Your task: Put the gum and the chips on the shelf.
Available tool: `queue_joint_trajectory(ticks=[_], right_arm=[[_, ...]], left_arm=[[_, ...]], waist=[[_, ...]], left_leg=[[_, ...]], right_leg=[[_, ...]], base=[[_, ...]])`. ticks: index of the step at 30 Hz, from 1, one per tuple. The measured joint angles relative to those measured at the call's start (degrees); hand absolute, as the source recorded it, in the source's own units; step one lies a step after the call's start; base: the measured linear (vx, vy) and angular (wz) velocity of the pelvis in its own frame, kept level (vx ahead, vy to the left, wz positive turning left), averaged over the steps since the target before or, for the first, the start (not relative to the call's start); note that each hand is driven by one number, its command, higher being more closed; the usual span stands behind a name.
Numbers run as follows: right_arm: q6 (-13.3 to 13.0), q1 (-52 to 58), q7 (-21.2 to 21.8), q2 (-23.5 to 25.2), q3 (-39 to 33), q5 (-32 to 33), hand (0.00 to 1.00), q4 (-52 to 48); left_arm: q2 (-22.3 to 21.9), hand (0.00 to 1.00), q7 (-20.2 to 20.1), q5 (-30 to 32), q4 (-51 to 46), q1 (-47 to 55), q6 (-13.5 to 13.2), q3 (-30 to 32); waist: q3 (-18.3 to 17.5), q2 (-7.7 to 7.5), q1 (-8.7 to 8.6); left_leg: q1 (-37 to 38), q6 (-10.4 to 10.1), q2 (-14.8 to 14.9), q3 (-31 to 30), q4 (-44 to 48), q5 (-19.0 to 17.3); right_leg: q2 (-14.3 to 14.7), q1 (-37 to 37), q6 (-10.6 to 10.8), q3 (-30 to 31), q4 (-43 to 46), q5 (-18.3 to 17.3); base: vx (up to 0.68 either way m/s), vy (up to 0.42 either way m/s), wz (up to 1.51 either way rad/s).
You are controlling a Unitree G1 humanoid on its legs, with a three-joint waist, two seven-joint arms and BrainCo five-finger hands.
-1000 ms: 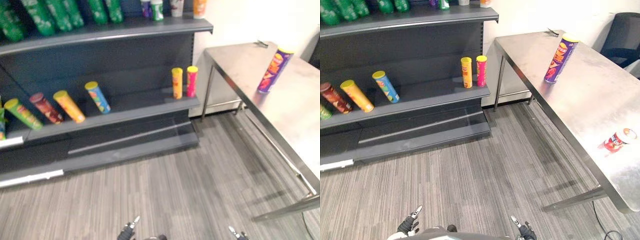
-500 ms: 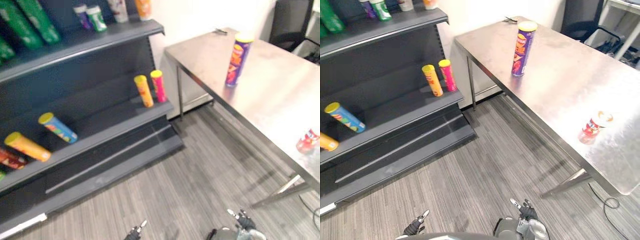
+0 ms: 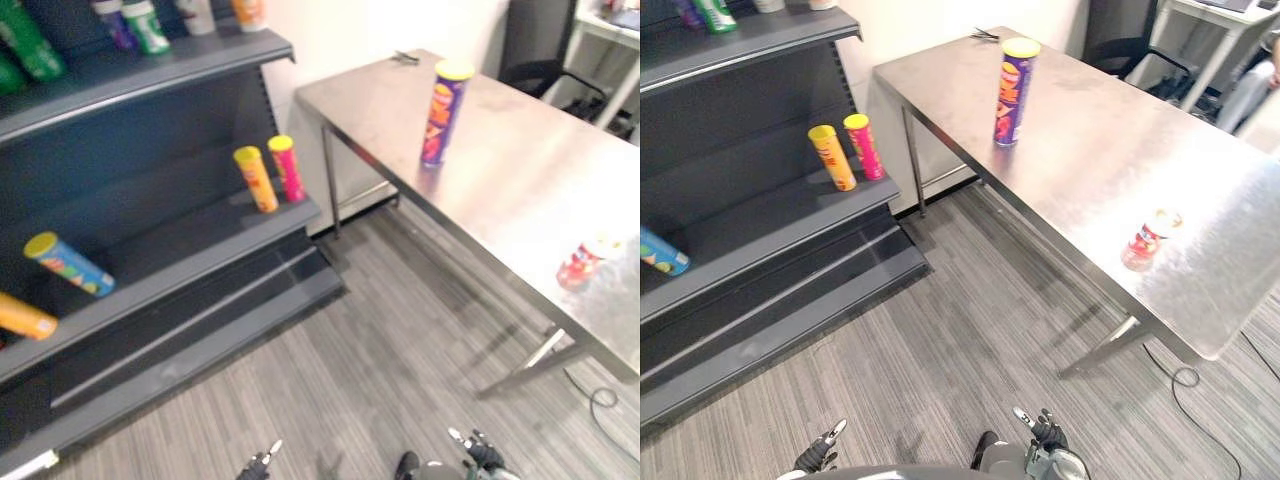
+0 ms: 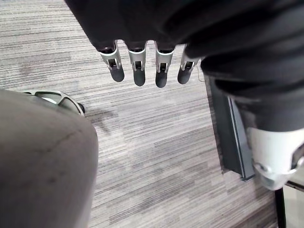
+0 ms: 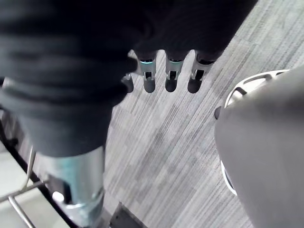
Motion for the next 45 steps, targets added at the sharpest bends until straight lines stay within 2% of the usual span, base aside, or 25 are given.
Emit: queue_joint_trajectory(ticks=[5,7,9,10,11,12,13,14,15,18,20,21,22,24,26,28,29,30,33,34,36,38,39,42,45], right_arm=[[0.1,1.7,-0.1,-0.1,-4.7,0.8,0.0,0.0],[0.2,3.1,-0.1,0.0,-6.5,1.7,0.0,0.3],[0.2,4.0,-0.2,-0.2,-8.7,2.1,0.0,0.7],[0.2,4.4,-0.2,-0.5,-10.3,2.1,0.0,1.3],[0.3,4.7,-0.3,-0.8,-10.6,2.1,0.0,1.8],[0.5,4.8,-0.3,-1.2,-12.0,2.1,0.0,2.4],[0.4,4.9,-0.4,-1.6,-13.5,2.1,0.0,2.4],[0.4,4.8,-0.5,-1.8,-14.1,2.1,0.0,2.4],[0.4,4.6,-0.7,-2.0,-15.4,2.1,0.0,2.4],[0.4,4.7,-1.4,-3.5,-16.6,2.1,0.0,4.5],[0.4,4.6,-1.4,-3.6,-16.6,2.1,0.0,4.6],[0.4,4.2,-1.4,-3.4,-16.6,2.1,0.0,4.6],[0.4,4.1,-1.4,-3.4,-16.6,2.1,0.0,4.6],[0.3,3.6,-1.2,-2.3,-16.3,2.1,0.0,4.4],[0.2,4.1,-1.2,-1.6,-15.7,2.1,0.0,3.7],[0.1,5.1,-1.1,-0.9,-15.3,2.1,0.0,2.3],[0.0,5.8,-0.8,-1.2,-14.9,2.1,0.0,1.5],[0.1,5.4,-0.4,0.1,-14.5,2.1,0.0,1.5],[0.1,5.0,0.3,3.1,-13.7,2.1,0.0,1.7],[0.1,4.9,0.3,3.2,-13.7,2.1,0.0,1.7],[0.1,4.5,0.3,3.0,-12.9,2.1,0.0,1.9],[0.2,4.1,0.3,2.3,-11.7,1.9,0.0,2.3],[0.2,4.0,0.4,1.8,-11.4,1.9,0.0,2.3],[0.4,4.0,0.1,0.8,-11.7,1.5,0.0,4.3],[0.5,4.0,0.0,0.8,-15.8,1.4,0.0,5.4]], left_arm=[[0.2,0.0,0.1,0.0,0.1,-0.3,0.0,0.0],[0.5,0.0,0.2,0.0,0.0,-0.5,0.0,0.2],[0.2,0.0,0.2,0.0,0.0,-0.5,0.0,0.3],[-0.3,0.0,0.2,0.0,0.0,-0.4,0.0,1.1],[-0.6,0.0,0.2,-0.1,-0.1,-0.3,0.0,2.0],[-1.7,0.0,0.2,-0.5,-1.2,0.0,0.0,3.2],[-2.1,0.0,0.2,-0.7,-1.7,0.5,-0.1,4.7],[-2.2,0.0,0.2,-0.9,-1.7,0.7,-0.1,5.3],[-2.5,0.0,0.2,-1.0,-1.7,0.7,-0.1,6.6],[-2.8,0.0,0.2,-1.2,-1.9,0.8,-0.6,6.8],[-2.7,0.0,0.1,-1.2,-2.4,0.9,-1.1,6.8],[-2.7,0.0,0.1,-1.3,-2.6,0.9,-1.5,6.8],[-2.6,0.0,0.1,-1.3,-2.6,0.8,-1.7,6.8],[-2.5,0.0,0.1,-1.4,-2.2,0.4,-1.9,6.8],[-2.5,0.0,0.1,-2.4,-2.1,0.4,-1.9,6.8],[-2.8,0.0,0.1,-2.6,-2.1,0.4,-1.9,6.8],[-3.7,0.0,0.1,-2.7,-1.9,0.9,-1.9,6.8],[-2.9,0.0,0.1,-3.0,-2.1,1.0,-2.0,6.8],[-1.2,0.0,0.1,-2.5,-1.5,1.8,-2.1,6.7],[-1.0,0.0,0.1,-2.3,-1.1,1.8,-2.0,6.5],[-0.3,0.0,0.2,-0.3,0.4,1.8,-1.8,3.6],[0.0,0.0,0.4,1.5,1.2,1.8,-1.8,1.7],[0.1,0.0,0.7,2.8,1.4,1.8,-1.7,0.6],[0.4,0.0,1.3,4.3,1.3,1.6,-1.7,-1.3],[0.8,0.0,1.4,4.7,1.3,1.6,-1.7,-3.4]], waist=[[0.7,0.21,-0.66],[1.0,-0.33,-1.4],[1.1,0.06,-1.81],[0.9,1.49,-1.78],[1.0,1.44,-1.81],[0.9,1.96,-1.77],[0.8,2.38,-1.4],[0.8,2.46,-1.34],[0.9,2.25,-1.44],[0.9,1.83,-1.28],[0.9,1.79,-1.02],[0.9,1.76,-0.62],[0.8,1.67,-0.21],[0.8,1.15,0.23],[0.5,0.74,0.21],[0.3,1.19,0.23],[-0.5,2.61,0.32],[-1.4,1.1,0.26],[-3.9,-1.6,0.51],[-4.0,-1.52,0.52],[-5.2,-0.43,0.37],[-6.0,-0.03,0.35],[-6.3,0.45,0.11],[-6.3,0.61,0.17],[-6.6,1.59,0.15]], left_leg=[[-1.5,-1.1,3.0,4.2,7.4,-3.6],[-2.2,-1.3,5.7,6.6,14.5,-3.9],[-3.9,-1.0,9.8,7.7,23.3,-3.8],[-5.2,-0.2,13.1,7.4,29.8,-3.2],[-6.2,1.1,14.3,6.5,32.7,-2.5],[-7.9,4.4,16.3,4.3,38.2,0.3],[-10.0,5.3,17.2,1.2,42.4,3.9],[-10.6,5.0,17.1,-0.4,43.9,3.4],[-11.3,3.8,16.0,-3.0,45.2,1.3],[-14.5,3.1,12.3,-8.0,45.0,-3.7],[-17.4,2.6,10.1,-10.9,41.7,-5.3],[-19.5,2.3,8.2,-14.5,37.6,-6.0],[-20.0,2.2,6.9,-16.8,34.9,-6.0],[-20.8,2.2,2.5,-26.7,22.8,-6.0],[-20.5,2.3,1.4,-31.6,16.4,-5.3],[-19.6,2.0,1.9,-33.8,11.8,-2.2],[-18.5,0.7,3.3,-34.3,9.8,-0.3],[-18.2,-1.3,1.9,-32.0,10.6,-2.3],[-16.9,0.7,-0.6,-26.1,10.1,-4.9],[-16.4,1.0,-0.6,-25.1,10.0,-5.3],[-14.4,1.7,-0.4,-21.0,7.2,-6.0],[-12.6,2.4,-0.6,-18.9,4.3,-5.2],[-11.6,3.5,-1.3,-17.6,2.6,-4.1],[-10.5,4.2,-2.8,-17.1,1.5,-3.5],[-9.8,4.5,-2.8,-19.5,1.0,-3.3]], right_leg=[[0.5,-4.3,-1.5,3.6,6.8,-4.6],[0.8,-4.9,-2.3,5.5,9.7,-6.9],[2.4,-4.8,-3.1,7.3,10.5,-7.8],[4.2,-4.5,-4.0,8.7,11.0,-8.4],[5.1,-4.5,-4.2,9.7,11.2,-8.6],[6.8,-4.3,-4.3,12.3,11.8,-8.8],[8.4,-3.8,-4.5,15.5,11.8,-8.8],[9.1,-3.5,-4.6,17.0,11.7,-8.8],[9.7,-2.4,-5.0,20.1,11.4,-8.6],[9.9,2.1,-5.2,25.7,9.0,-8.3],[9.9,4.0,-5.1,29.1,8.1,-8.3],[9.8,4.6,-4.6,31.7,7.4,-8.2],[9.7,4.7,-4.3,33.1,7.2,-8.2],[8.5,5.7,-2.8,37.3,7.1,-8.8],[7.1,6.3,-0.9,38.5,7.6,-9.9],[6.4,6.3,1.4,39.1,8.8,-11.3],[6.9,6.2,3.1,39.4,9.5,-12.7],[5.0,5.5,4.0,40.7,10.9,-14.0],[0.8,4.3,5.6,41.6,9.5,-12.0],[0.6,4.3,5.5,42.2,9.0,-11.1],[0.5,2.8,5.3,43.3,7.3,-6.4],[0.3,2.1,5.4,42.8,6.2,-3.5],[-0.4,1.7,5.7,41.6,5.2,-2.1],[-2.7,2.4,7.6,38.2,2.5,-0.6],[-3.2,5.1,7.7,34.0,-1.6,2.2]], base=[[-0.05,-0.046,-0.49],[0.04,-0.143,-0.5],[0.11,-0.168,-0.65],[0.14,-0.137,-0.72],[0.18,-0.121,-0.95],[0.22,-0.094,-1.18],[0.24,-0.076,-1.29],[0.24,-0.025,-1.38],[0.23,0.015,-1.26],[0.21,0.066,-1.07],[0.24,0.186,-1.02],[0.19,0.203,-0.91],[0.19,0.233,-1.19],[0.24,0.27,-1.01],[0.25,0.308,-0.64],[0.22,0.347,-0.5],[0.19,0.416,-0.55],[0.18,0.407,-0.59],[0.15,0.372,-0.77],[0.1,0.281,-0.87],[0.08,0.236,-1.02],[0.09,0.176,-0.76],[0.16,0.183,-0.47],[0.14,0.103,-0.29],[0.08,0.021,0.13]])
